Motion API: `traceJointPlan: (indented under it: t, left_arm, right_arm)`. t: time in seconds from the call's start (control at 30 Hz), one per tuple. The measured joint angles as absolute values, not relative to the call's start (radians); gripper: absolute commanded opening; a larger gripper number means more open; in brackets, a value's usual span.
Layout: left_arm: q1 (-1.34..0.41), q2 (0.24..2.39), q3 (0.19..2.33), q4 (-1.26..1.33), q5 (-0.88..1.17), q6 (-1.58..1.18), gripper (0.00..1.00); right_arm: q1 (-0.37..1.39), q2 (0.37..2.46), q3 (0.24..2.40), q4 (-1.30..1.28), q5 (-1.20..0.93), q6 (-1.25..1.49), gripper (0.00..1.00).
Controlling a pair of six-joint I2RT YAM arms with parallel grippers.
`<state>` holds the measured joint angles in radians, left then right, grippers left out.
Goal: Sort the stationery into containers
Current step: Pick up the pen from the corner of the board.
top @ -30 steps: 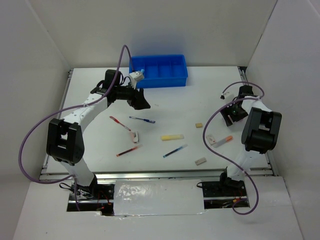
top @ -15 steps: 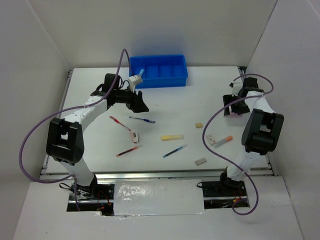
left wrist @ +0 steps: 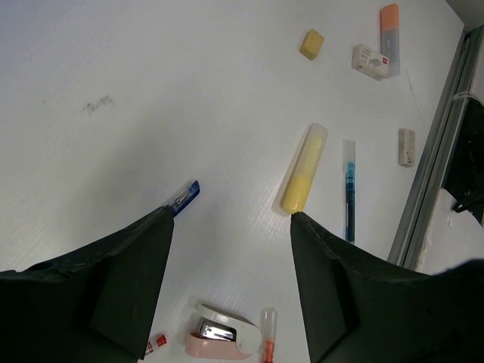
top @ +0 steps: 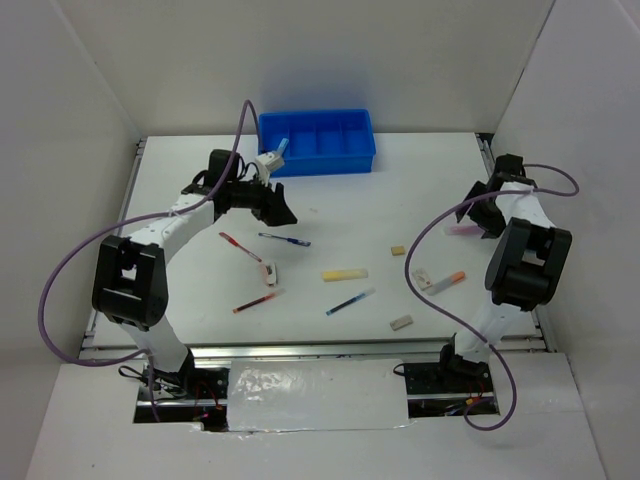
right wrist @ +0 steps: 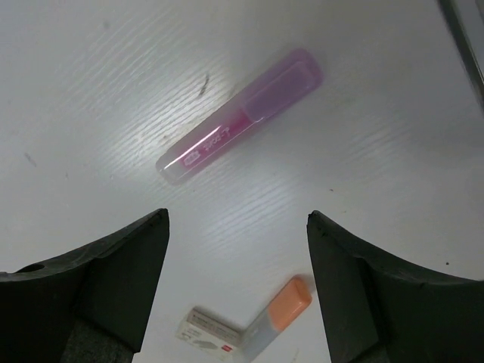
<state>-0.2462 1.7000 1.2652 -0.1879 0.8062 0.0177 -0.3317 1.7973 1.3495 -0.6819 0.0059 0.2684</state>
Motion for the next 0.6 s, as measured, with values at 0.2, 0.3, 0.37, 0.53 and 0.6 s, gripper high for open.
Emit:
traceJointPlan:
  t: [0.2, 0.3, 0.37, 0.53, 0.6]
  left_arm:
    - [-0.239, 1.7, 1.211, -0.178, 0.803, -0.015, 0.75]
    - [-0.233, 1.7, 1.2, -0.177, 0.803, -0.032, 0.75]
    - [-0.229, 1.7, 1.195, -0.175, 0.803, -0.035, 0.75]
    - [-0.218, 1.7, 1.193, -0.172, 0.797, -0.036, 0.74]
    - [-0.215, 1.7, 1.193, -0.172, 0.791, -0.036, 0.74]
  right_arm:
    - [-0.332, 1.891, 1.407, -0.676, 0.102, 0.369, 0.8]
    - [-0.332, 1.96, 1.47, -0.677, 0.136, 0.394, 0.79]
    - [-0.332, 2.006, 1.518, -0.683, 0.152, 0.407, 0.75]
    - [-0.332, 2.086, 1.628, -0.712, 0.173, 0.43, 0.72]
    - [-0.332, 2.099, 1.65, -0.722, 0.178, 0.431, 0.72]
